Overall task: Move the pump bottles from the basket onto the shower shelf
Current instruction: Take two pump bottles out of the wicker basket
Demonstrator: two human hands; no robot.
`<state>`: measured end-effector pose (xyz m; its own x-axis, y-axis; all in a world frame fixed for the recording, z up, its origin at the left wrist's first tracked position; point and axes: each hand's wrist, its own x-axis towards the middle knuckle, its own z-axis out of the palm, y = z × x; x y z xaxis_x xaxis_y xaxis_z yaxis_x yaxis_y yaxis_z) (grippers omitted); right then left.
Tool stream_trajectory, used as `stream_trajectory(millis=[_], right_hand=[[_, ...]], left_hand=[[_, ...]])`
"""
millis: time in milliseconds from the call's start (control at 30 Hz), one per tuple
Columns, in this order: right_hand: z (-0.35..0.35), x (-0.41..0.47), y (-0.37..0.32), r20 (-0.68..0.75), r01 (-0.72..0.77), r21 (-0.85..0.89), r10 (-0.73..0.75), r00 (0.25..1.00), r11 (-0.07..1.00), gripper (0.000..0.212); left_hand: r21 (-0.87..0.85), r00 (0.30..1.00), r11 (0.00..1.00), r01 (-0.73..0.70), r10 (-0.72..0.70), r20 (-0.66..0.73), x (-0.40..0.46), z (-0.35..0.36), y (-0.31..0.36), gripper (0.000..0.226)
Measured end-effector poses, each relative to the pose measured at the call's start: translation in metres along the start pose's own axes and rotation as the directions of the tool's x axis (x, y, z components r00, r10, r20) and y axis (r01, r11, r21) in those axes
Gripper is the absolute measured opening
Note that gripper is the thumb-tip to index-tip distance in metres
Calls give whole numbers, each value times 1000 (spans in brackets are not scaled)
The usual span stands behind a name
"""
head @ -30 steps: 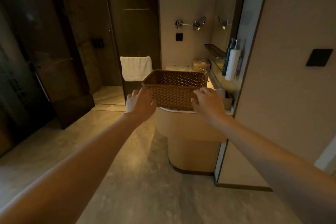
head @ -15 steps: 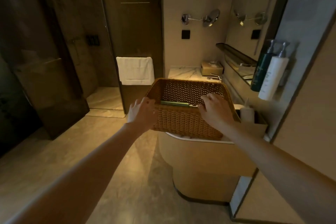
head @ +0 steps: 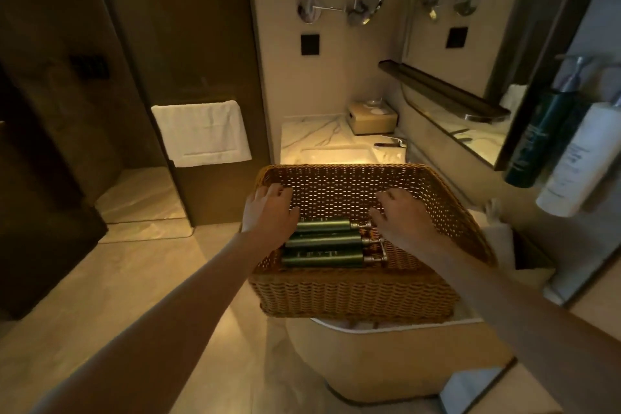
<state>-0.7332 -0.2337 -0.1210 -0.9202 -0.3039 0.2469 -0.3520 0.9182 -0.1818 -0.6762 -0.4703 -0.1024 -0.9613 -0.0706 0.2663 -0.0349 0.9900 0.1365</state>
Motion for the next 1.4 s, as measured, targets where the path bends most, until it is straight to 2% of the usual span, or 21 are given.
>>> stream_trajectory(millis=[133, 367, 533, 700, 800, 967, 1167, 1267, 1400], right_hand=[[17, 27, 3, 62, -103, -50, 106, 992, 993, 46], [47, 52, 21, 176, -252, -82, 263, 949, 964, 47], [70, 70, 41, 279, -313, -132, 338, 899, 941, 50], [84, 73, 50, 367, -349, -151, 380, 849, 925, 50], [92, 71, 48, 395, -364, -141, 389, 832, 921, 52], [97, 68, 38, 373, -382, -123, 400, 837, 916, 49], [99, 62, 19, 319, -403, -95, 411, 854, 910, 53], [98, 60, 8, 311, -446, -86, 449, 838, 891, 54], [91, 58, -1, 301, -523, -29, 506, 808, 852, 49]], left_hand=[[37, 984, 989, -144, 139, 113, 55, 27, -11, 42], [27, 926, 944, -329, 317, 206, 126, 88, 7, 49], [-25, 894, 941, -339, 330, 304, 153, 134, 3, 53], [-68, 816, 934, -352, 342, 466, 158, 166, -4, 59], [-86, 745, 919, -385, 365, 558, 164, 179, -6, 57], [-253, 653, 915, -314, 402, 642, 174, 197, -3, 48], [-440, 565, 896, -56, 392, 726, 186, 203, -3, 51], [-425, 621, 897, -119, 401, 673, 188, 200, -5, 54], [-467, 734, 854, -231, 468, 493, 187, 176, 6, 62]])
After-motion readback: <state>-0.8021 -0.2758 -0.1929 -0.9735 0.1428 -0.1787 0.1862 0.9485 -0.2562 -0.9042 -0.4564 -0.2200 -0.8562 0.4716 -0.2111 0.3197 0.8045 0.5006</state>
